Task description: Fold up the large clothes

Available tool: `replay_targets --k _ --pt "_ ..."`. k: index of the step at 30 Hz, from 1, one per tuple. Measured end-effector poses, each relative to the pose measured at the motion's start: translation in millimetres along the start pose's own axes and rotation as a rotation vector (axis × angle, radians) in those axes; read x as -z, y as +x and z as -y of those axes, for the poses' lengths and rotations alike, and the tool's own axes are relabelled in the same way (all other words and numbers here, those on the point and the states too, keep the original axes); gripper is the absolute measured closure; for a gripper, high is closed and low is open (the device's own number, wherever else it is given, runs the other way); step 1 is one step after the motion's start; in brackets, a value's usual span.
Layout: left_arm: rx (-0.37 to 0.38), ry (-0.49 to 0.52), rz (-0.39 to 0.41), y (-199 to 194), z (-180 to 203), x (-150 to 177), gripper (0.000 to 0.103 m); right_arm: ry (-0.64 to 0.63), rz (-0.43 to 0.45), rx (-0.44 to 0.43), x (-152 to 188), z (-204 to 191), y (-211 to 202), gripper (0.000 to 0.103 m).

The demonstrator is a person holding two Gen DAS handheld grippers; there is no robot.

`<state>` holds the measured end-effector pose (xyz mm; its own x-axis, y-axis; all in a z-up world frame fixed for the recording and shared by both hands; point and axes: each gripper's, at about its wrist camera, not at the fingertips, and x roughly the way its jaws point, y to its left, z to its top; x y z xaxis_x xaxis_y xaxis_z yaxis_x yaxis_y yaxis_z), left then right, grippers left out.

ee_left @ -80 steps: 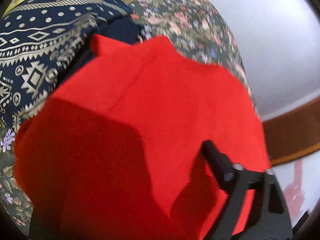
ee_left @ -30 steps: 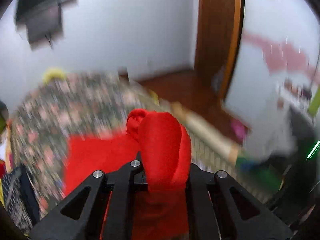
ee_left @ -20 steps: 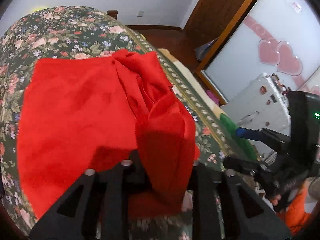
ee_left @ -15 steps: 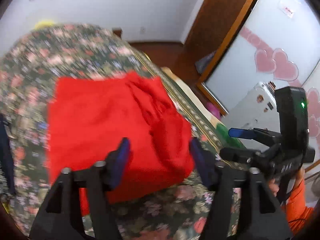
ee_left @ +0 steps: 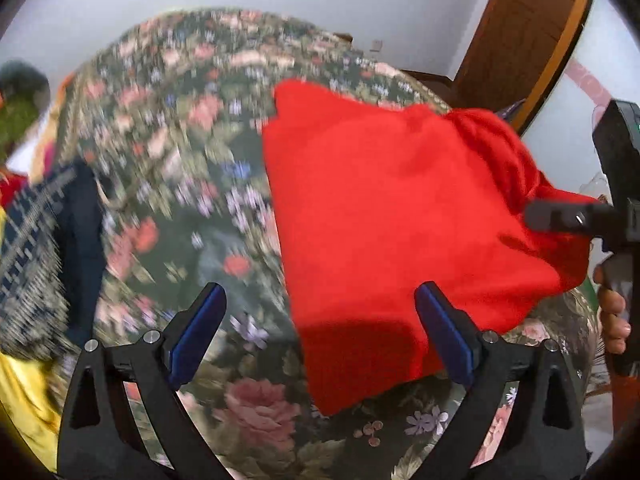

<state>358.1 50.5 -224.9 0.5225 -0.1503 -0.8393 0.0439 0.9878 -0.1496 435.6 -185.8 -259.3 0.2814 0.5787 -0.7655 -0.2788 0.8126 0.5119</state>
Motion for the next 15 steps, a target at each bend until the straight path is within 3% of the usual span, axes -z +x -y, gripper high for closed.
replay_targets --k 6,8,10,13,15 --pt "-0.012 -0.023 0.015 6.6 3.2 11.5 0.005 -0.08 0.079 0.119 -10.7 -10.5 -1.4 0.084" --pt "-0.043 0.008 0.019 -1.9 9.9 8.4 0.005 -0.115 0.138 0.08 -11.5 -16.0 -22.8 0.089" --pt "-0.063 0.047 0.046 -13.2 15.0 4.5 0.005 -0.167 0.188 0.096 -10.7 -22.3 -44.1 0.091" --pt "-0.059 0.057 0.115 -35.1 18.9 -4.8 0.005 -0.19 0.21 0.114 -6.5 -18.7 -58.6 0.092" --pt "-0.072 0.06 0.112 -34.8 20.3 -6.6 0.005 -0.18 0.192 0.132 -2.1 -4.7 -57.6 0.092"
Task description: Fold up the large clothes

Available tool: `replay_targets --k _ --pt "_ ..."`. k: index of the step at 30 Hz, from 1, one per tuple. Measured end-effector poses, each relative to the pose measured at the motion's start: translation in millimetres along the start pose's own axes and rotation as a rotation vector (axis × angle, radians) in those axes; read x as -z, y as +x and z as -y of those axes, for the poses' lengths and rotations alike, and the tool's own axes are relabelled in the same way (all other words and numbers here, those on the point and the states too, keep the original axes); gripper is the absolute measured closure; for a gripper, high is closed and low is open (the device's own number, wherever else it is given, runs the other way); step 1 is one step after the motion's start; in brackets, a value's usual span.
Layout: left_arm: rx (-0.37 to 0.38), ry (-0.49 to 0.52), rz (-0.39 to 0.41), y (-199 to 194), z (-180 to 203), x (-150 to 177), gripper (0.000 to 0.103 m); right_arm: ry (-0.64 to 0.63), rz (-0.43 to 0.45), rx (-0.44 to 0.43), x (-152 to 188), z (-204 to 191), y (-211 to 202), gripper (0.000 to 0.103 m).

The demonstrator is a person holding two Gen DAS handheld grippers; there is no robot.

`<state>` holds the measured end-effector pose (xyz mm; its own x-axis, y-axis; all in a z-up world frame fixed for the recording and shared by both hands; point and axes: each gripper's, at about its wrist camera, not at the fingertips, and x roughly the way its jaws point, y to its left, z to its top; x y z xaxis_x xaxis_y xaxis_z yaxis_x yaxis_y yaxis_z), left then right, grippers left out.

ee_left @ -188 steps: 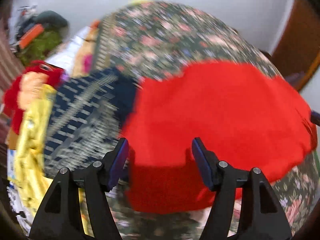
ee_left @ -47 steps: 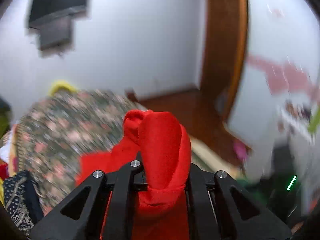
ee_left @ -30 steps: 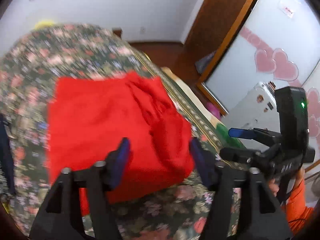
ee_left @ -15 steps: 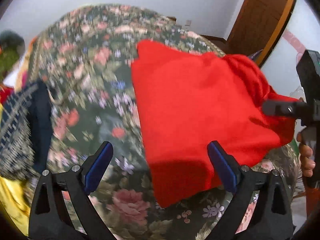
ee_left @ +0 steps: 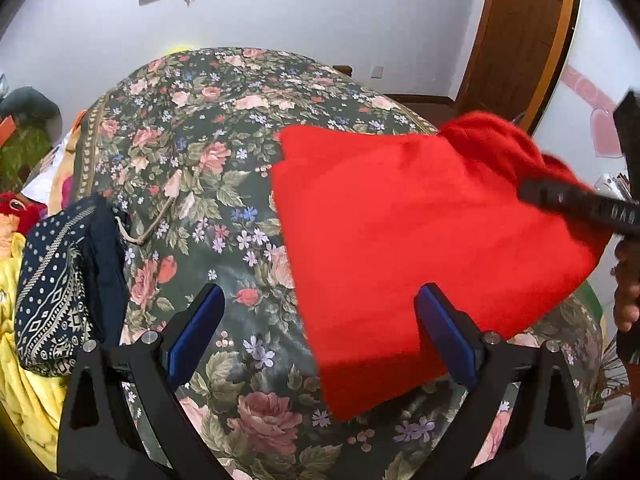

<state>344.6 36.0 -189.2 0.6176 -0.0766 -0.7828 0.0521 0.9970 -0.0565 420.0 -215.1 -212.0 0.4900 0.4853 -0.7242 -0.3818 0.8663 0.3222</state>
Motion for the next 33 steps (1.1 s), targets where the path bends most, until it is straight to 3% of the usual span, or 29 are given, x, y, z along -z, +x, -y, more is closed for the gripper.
replay_targets --k 4,7,11,13,14,15,21,26,30,33 --pt "-0.002 0.04 -0.096 28.2 6.6 13.7 0.004 0.06 -0.061 0.021 18.2 32.5 15.2 0.092" --pt "0.032 0.011 -0.097 32.9 5.2 20.6 0.002 0.031 -0.079 0.051 34.0 44.2 25.2 0.092" --pt "0.005 0.051 -0.092 34.3 14.6 31.6 0.0 0.019 -0.082 0.071 47.3 55.2 26.3 0.088" --pt "-0.001 0.063 -0.088 33.5 17.9 37.4 0.0 0.029 -0.079 0.125 51.3 63.4 23.1 0.056" --pt "-0.001 0.062 -0.09 34.0 17.7 39.3 0.0 0.028 -0.067 0.196 53.7 69.4 19.1 0.028" --pt "0.002 0.056 -0.092 34.3 16.8 41.1 0.0 0.026 -0.052 0.243 54.8 73.0 15.4 0.022" --pt "0.047 -0.019 -0.11 32.1 6.1 37.5 0.0 0.061 -0.035 0.309 43.3 91.6 -21.0 0.022" --pt "0.026 -0.037 -0.042 18.7 -5.2 6.6 0.0 0.063 0.044 0.139 12.2 66.4 -43.0 0.021" --pt "0.013 -0.083 -0.04 34.4 -19.4 -23.5 0.0 -0.005 0.008 0.084 -12.1 33.5 -4.0 0.021" --pt "0.013 -0.116 -0.07 58.0 -25.8 -40.5 0.0 -0.034 -0.06 0.11 -20.9 29.2 40.9 0.021"
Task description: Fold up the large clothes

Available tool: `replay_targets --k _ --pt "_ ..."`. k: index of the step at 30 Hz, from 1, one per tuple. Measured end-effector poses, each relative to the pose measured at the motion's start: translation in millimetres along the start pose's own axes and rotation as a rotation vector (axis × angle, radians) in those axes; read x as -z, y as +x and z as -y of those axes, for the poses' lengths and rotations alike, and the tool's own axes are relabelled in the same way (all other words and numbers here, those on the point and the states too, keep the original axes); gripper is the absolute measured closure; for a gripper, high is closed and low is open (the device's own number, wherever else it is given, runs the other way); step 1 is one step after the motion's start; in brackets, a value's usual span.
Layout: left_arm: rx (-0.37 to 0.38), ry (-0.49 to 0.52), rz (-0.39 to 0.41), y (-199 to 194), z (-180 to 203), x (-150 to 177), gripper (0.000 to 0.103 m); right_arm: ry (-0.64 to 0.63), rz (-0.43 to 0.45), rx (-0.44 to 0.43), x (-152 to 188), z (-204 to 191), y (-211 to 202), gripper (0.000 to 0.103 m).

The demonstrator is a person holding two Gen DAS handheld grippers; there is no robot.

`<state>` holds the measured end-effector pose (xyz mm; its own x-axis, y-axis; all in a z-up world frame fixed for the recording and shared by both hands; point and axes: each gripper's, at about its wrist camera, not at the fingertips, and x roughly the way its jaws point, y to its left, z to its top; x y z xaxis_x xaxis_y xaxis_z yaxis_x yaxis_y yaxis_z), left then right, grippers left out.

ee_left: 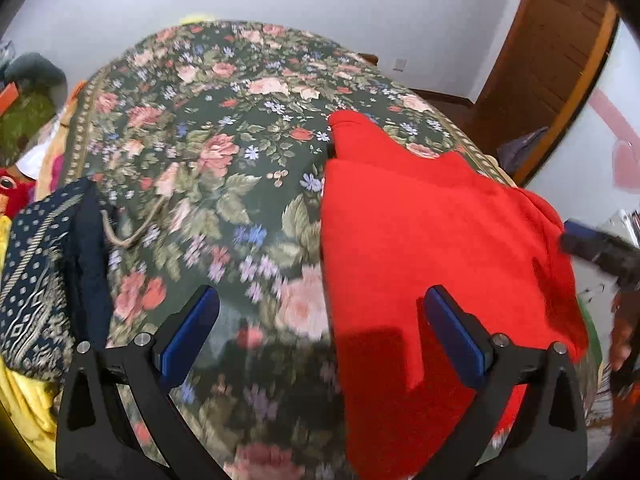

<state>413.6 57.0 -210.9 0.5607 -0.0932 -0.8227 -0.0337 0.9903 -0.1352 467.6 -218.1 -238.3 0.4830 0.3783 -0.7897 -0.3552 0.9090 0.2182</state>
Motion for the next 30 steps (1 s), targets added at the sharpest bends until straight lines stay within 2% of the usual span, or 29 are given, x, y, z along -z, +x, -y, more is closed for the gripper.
replay_targets --k 3,4,5,7,10,12,16,18,21,23,26,30 --pt "-0.015 0.007 -0.021 21.2 -1.4 -11.9 0.0 0.003 -0.057 0.056 -2.3 11.8 28.9 0.021" --pt "-0.019 0.021 -0.018 26.2 -2.4 -16.5 0.0 0.014 -0.059 0.052 -3.5 21.1 31.6 0.021" --pt "-0.021 0.026 -0.016 27.4 -3.9 -18.7 0.0 0.034 -0.045 0.045 -4.9 32.6 28.7 0.022" --pt "-0.023 0.028 -0.003 24.0 -9.0 -24.4 0.0 0.074 -0.003 0.093 -8.6 55.8 13.4 0.022" --pt "-0.081 0.047 0.044 8.0 -13.1 -33.1 0.0 0.101 0.032 0.07 -10.8 72.5 -13.3 0.021" --pt "-0.06 0.051 0.064 -4.3 -16.6 -36.4 0.0 0.08 0.03 0.053 -8.2 69.2 -28.3 0.021" --pt "0.024 0.039 0.044 -18.4 -15.9 -30.4 0.0 0.03 0.01 -0.017 2.4 47.1 -40.0 0.015" --pt "0.084 0.038 0.008 -17.4 -12.0 -20.6 0.0 0.033 -0.007 -0.087 12.5 36.4 -36.4 0.006" --pt "0.172 0.011 -0.069 -5.3 -8.3 -2.6 0.0 0.053 -0.072 -0.189 28.8 25.1 -17.4 0.006" --pt "0.227 -0.033 -0.14 11.8 -8.8 9.5 0.0 0.063 -0.111 -0.206 34.8 21.7 0.7 0.006" --pt "0.297 -0.108 -0.204 33.7 -14.4 18.6 0.0 0.102 -0.16 -0.216 41.4 27.1 24.2 0.006" --pt "0.409 -0.195 -0.246 56.3 -20.2 14.1 0.0 0.143 -0.145 -0.323 30.6 37.1 34.9 0.006"
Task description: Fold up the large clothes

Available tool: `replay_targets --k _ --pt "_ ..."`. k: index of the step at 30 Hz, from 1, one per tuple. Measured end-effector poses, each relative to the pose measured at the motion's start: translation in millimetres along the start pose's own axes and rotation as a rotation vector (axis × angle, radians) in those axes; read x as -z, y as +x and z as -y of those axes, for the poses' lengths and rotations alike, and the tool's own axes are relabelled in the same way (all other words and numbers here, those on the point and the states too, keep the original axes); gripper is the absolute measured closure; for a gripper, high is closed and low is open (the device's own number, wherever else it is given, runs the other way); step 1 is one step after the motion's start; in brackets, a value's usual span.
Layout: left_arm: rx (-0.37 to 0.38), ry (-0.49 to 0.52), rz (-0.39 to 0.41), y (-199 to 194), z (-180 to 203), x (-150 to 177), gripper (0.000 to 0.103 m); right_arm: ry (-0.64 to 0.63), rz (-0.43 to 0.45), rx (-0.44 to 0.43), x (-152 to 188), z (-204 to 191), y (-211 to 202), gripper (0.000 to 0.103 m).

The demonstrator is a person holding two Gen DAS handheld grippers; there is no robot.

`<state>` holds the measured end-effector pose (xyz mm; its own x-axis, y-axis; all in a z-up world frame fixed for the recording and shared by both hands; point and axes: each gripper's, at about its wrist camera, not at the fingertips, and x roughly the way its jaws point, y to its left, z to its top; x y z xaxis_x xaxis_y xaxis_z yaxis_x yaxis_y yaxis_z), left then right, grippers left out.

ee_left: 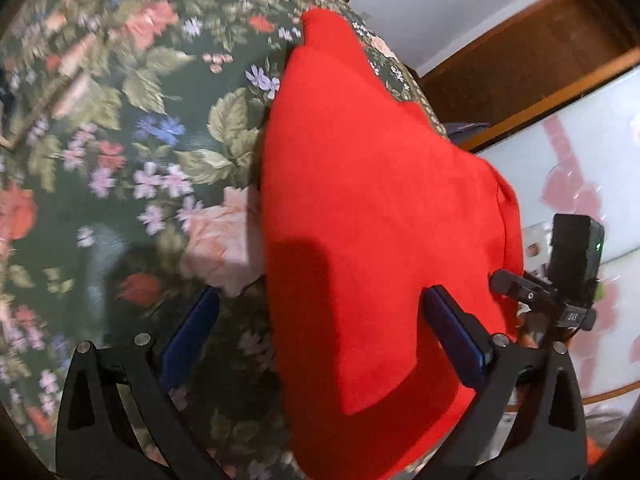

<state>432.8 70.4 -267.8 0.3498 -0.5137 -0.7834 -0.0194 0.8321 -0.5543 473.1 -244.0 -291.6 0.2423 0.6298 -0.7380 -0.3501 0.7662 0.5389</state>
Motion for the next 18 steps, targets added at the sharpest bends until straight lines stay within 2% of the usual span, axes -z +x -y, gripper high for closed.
replay_targets --k 4,7,8,9,10,11,12,13,14,16,18 --pt "0.038 0.02 0.007 11.1 8.5 -15.2 0.001 0.072 -0.016 -0.102 -18.5 12.2 17.1 0.006" --pt "0.069 0.029 0.008 18.6 16.6 -24.3 0.014 0.08 -0.015 -0.118 -29.2 10.5 25.9 0.007" --pt "0.061 0.03 0.015 19.3 18.4 -25.6 0.02 0.08 -0.013 -0.115 -30.5 9.1 27.1 0.011" --pt "0.057 0.026 0.025 18.6 18.3 -26.7 0.025 0.077 -0.013 -0.106 -31.9 7.4 29.3 0.023" --pt "0.056 0.019 0.035 18.0 16.3 -29.0 0.035 0.077 -0.016 -0.092 -33.2 5.7 31.7 0.03" --pt "0.059 0.003 0.047 14.2 13.3 -30.0 0.044 0.085 -0.022 -0.093 -34.0 4.8 33.3 0.046" --pt "0.075 -0.009 0.058 9.7 10.8 -29.6 0.049 0.107 -0.029 -0.118 -34.4 4.2 34.6 0.053" --pt "0.099 -0.02 0.071 4.0 8.8 -27.1 0.058 0.12 -0.022 -0.126 -35.1 3.4 34.2 0.059" --pt "0.125 -0.029 0.087 -4.6 7.0 -24.2 0.062 0.118 -0.013 -0.129 -35.3 -0.5 32.1 0.065" --pt "0.131 -0.021 0.116 -19.2 9.3 -20.4 0.065 0.087 0.002 -0.142 -36.4 -17.0 26.0 0.072" --pt "0.1 0.021 0.154 -39.8 17.5 -15.1 0.066 0.047 0.011 -0.149 -39.0 -42.6 19.4 0.074"
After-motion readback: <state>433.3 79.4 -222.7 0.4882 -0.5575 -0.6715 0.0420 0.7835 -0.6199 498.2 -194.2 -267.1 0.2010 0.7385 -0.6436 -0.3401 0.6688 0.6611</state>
